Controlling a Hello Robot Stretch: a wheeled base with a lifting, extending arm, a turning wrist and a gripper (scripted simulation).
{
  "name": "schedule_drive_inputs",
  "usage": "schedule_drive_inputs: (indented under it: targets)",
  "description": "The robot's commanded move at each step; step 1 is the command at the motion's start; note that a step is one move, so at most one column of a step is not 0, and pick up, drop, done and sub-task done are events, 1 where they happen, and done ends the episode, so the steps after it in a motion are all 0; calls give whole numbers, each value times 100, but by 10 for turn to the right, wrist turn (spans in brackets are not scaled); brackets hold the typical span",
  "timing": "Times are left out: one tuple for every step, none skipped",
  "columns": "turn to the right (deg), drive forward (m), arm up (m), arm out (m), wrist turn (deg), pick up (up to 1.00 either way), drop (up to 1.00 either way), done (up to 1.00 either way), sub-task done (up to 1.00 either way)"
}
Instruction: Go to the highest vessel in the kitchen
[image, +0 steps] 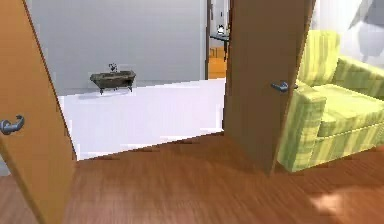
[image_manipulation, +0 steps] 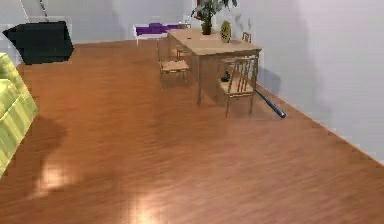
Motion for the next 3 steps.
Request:
schedule_drive_inputs:
  targets:
    - [0, 100, 0, 0, 0, 0, 0, 0, 0]
    - [30, 0, 0, 0, 0, 0, 0, 0, 0]
    - [-60, 0, 0, 0, 0, 0, 0, 0, 0]
